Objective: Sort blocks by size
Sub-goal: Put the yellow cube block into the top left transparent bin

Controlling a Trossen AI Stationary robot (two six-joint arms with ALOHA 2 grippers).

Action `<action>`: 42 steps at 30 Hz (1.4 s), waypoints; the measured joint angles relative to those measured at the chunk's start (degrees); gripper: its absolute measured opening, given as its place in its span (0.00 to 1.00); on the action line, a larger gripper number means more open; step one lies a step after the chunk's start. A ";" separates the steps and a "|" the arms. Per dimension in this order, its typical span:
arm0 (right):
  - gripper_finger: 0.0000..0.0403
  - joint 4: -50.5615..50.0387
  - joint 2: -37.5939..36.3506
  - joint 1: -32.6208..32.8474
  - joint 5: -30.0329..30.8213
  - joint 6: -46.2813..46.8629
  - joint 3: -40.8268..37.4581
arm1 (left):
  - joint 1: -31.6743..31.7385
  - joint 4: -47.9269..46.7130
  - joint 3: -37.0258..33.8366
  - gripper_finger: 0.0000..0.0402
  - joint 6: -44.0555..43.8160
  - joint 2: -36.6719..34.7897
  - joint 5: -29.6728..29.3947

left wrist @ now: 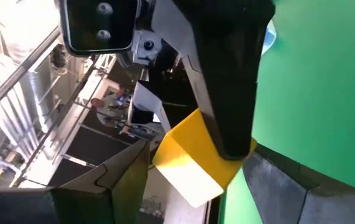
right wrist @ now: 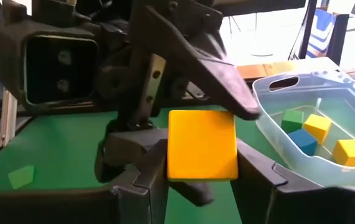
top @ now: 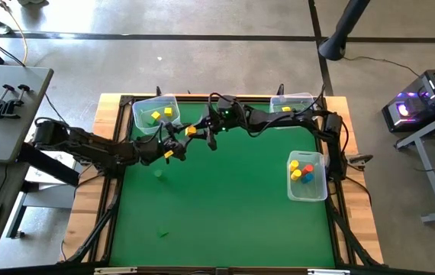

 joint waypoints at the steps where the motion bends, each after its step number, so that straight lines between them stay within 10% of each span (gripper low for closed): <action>1: 0.32 0.00 0.00 0.00 0.00 0.00 0.00 | 0.00 0.84 0.00 0.58 0.35 0.74 -0.04; 13: 0.32 -1.95 0.07 0.00 0.34 0.22 -0.06 | -1.03 1.27 -0.04 0.38 -4.47 3.04 -1.40; 28: 0.57 -1.11 -0.01 0.39 2.63 -0.63 -0.07 | -3.23 0.96 -0.04 0.32 -8.58 3.04 -3.68; 42: 0.57 -9.09 -7.26 -1.62 5.99 1.88 0.00 | -0.68 -22.12 0.02 0.30 -36.51 3.00 -15.78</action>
